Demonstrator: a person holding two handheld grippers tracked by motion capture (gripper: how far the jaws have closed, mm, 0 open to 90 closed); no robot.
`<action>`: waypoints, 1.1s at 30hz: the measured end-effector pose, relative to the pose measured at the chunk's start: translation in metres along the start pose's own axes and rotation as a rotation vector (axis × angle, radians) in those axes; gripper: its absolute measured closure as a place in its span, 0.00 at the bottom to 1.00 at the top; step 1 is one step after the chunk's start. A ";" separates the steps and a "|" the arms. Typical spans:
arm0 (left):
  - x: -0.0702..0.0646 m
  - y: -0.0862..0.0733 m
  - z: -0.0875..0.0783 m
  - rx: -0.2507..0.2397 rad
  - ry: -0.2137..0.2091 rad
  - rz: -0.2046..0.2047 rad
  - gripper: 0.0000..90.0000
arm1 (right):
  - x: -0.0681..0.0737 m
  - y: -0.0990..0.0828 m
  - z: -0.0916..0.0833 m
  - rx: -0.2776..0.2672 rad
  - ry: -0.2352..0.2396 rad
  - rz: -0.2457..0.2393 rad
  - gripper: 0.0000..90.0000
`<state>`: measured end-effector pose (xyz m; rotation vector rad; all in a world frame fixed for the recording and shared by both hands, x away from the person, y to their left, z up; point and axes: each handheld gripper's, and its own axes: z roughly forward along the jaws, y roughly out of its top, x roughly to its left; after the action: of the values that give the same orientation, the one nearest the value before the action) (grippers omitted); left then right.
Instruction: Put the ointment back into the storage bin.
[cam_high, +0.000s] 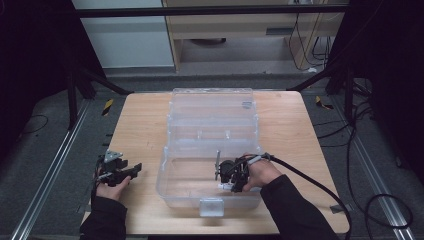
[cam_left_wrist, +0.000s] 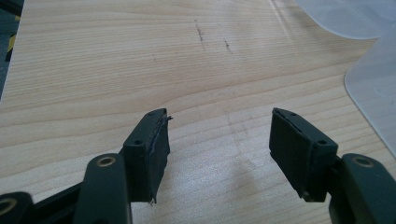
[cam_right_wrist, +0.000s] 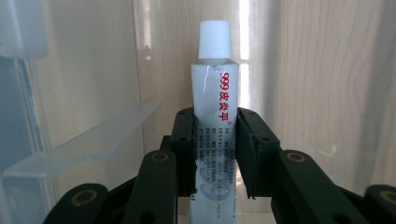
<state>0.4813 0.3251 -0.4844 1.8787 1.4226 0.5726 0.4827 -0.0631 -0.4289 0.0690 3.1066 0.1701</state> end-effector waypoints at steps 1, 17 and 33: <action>0.000 0.000 0.000 0.000 0.000 0.000 0.42 | 0.000 0.000 0.001 -0.001 -0.001 0.003 0.77; 0.000 0.000 0.000 0.001 0.000 0.001 0.42 | -0.001 0.001 0.011 0.022 0.000 0.014 0.77; 0.000 0.000 0.000 0.001 0.000 0.003 0.42 | -0.003 -0.005 -0.002 -0.031 -0.023 0.046 0.76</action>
<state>0.4813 0.3252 -0.4843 1.8814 1.4210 0.5739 0.4850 -0.0683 -0.4275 0.1411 3.0803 0.2171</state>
